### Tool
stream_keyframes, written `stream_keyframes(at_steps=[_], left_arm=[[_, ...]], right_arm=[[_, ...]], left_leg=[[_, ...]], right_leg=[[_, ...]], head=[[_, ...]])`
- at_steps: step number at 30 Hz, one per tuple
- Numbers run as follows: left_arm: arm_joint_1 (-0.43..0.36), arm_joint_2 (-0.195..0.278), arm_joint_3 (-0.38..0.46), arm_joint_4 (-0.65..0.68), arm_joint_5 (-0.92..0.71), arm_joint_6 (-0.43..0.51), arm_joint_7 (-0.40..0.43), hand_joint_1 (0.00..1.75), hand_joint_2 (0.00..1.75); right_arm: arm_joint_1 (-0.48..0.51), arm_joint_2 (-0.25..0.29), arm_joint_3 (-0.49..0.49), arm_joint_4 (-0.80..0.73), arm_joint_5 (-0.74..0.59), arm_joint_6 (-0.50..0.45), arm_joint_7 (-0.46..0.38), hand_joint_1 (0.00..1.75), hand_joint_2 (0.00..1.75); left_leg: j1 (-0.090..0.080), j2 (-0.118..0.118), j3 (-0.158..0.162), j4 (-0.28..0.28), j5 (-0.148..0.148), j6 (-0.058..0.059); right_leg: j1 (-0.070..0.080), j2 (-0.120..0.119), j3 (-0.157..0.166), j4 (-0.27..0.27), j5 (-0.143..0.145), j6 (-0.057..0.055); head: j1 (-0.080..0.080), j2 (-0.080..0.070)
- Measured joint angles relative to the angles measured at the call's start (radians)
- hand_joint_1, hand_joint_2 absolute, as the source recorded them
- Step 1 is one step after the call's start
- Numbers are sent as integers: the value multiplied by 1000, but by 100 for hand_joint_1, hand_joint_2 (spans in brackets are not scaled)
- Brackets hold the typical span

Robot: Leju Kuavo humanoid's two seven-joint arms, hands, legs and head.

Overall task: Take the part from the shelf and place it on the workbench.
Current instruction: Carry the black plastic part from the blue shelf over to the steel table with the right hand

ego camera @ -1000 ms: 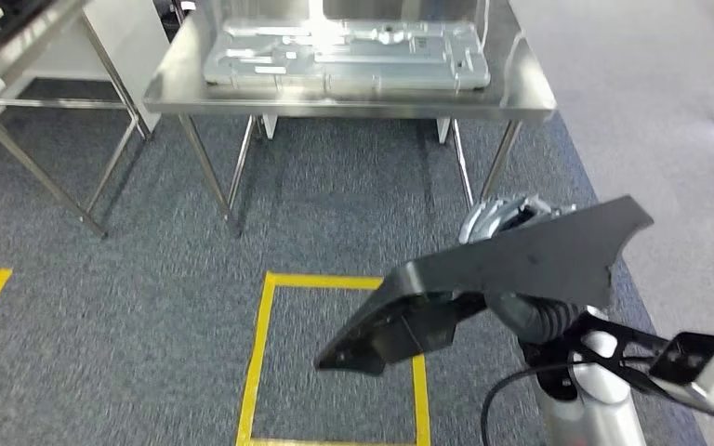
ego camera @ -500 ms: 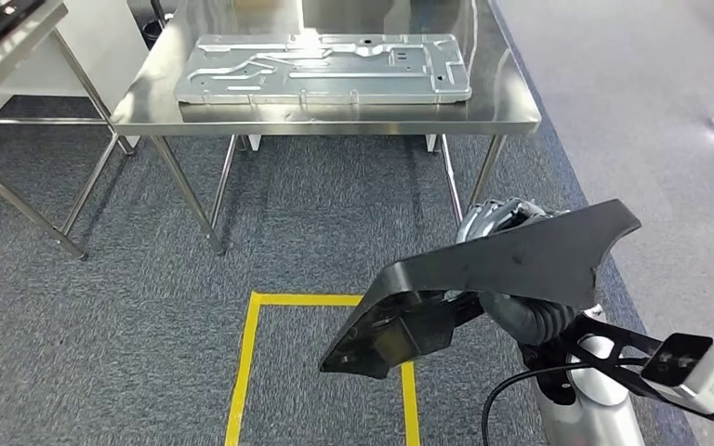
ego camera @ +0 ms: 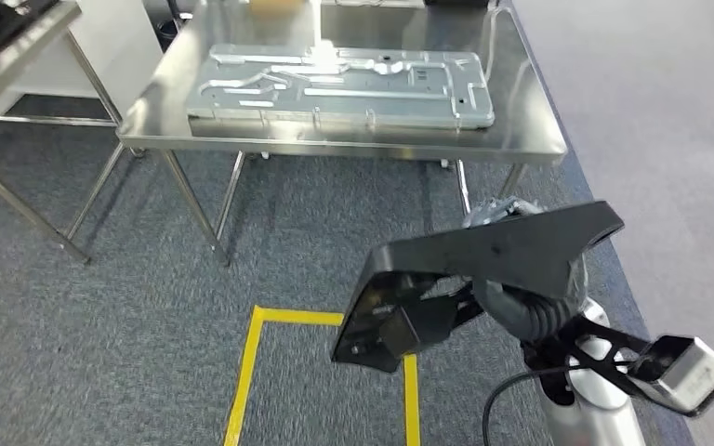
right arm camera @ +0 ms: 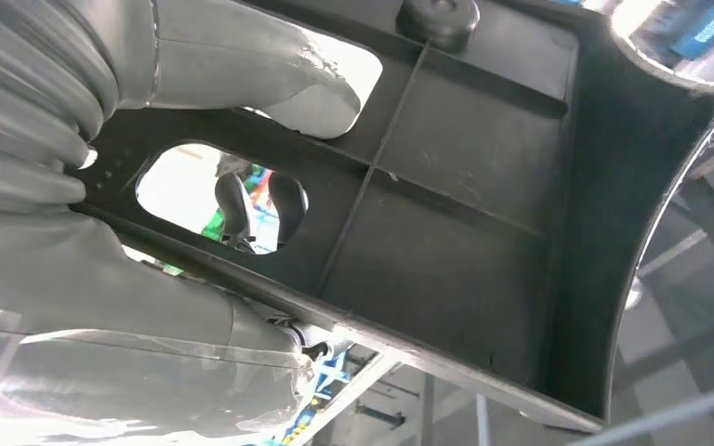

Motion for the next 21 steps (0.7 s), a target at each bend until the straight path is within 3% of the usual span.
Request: stream_keyframes(at_steps=[1,3,5,6,8,10,11,12,14,15,16,19,21], left_arm=[[-1,0,0,0,0,0,0,0,0],[-1,0,0,0,0,0,0,0,0],[-1,0,0,1,0,-1,-1,0,0],[-2,0,0,1,-1,-1,-1,0,0],[-3,0,0,1,-1,-1,-1,0,0],[0,0,0,1,-2,-1,-1,0,0],[3,0,0,1,-2,-1,-1,0,0],[4,0,0,1,-2,-1,-1,0,0],[6,1,0,1,-2,0,0,0,0],[6,1,0,1,-2,0,0,0,0],[6,2,0,2,-3,0,-1,0,0],[2,4,0,2,-7,-1,-3,0,0],[-1,5,0,2,-10,-2,-3,0,0]], right_arm=[[1,-1,0,1,0,0,0,127,175],[0,-2,0,1,1,0,-1,127,175],[-2,-3,0,1,0,0,-2,127,175],[-2,-3,0,1,-2,0,-2,127,175],[-2,-3,0,1,-4,0,-2,127,175],[0,-3,0,2,-5,0,-2,127,175],[0,-3,0,2,-5,0,-2,127,175],[0,-3,0,2,-5,1,-2,127,175],[1,-3,0,3,-7,2,-2,127,175],[1,-3,0,4,-8,2,-2,127,175],[2,-4,0,4,-9,3,-2,127,175],[0,-4,0,2,-13,3,-5,127,175],[0,-6,-1,2,-16,3,-8,127,175]], left_leg=[[0,-5,7,1,-3,-9],[2,-6,17,14,2,-24],[3,13,-5,75,10,-31],[3,24,-35,126,2,-31],[1,37,-121,230,-43,-31],[-2,40,-185,266,-80,-27],[-5,40,-198,243,-70,-21],[-9,41,-199,195,-34,-11],[-21,42,-192,97,82,11],[-29,44,-185,65,120,19],[-36,45,-180,48,139,23],[-41,45,-135,8,122,37],[-36,44,-94,-15,109,46]], right_leg=[[2,3,4,-17,16,-7],[6,-1,26,-25,8,-26],[7,-9,59,-32,-7,-44],[10,-12,74,-35,-16,-51],[18,-17,97,-35,-39,-61],[28,-17,122,-35,-62,-67],[33,-17,137,-35,-75,-68],[37,-17,153,-35,-88,-69],[42,-16,183,-37,-114,-68],[40,-15,192,-40,-124,-64],[37,-14,201,-43,-129,-59],[31,-14,199,-5,-107,-39],[29,-15,139,94,-91,-29]], head=[[1,0],[0,0],[-2,0],[-4,0],[-7,0],[-8,0],[-7,0],[-7,0],[-4,0],[-2,0],[1,0],[2,0],[3,0]])
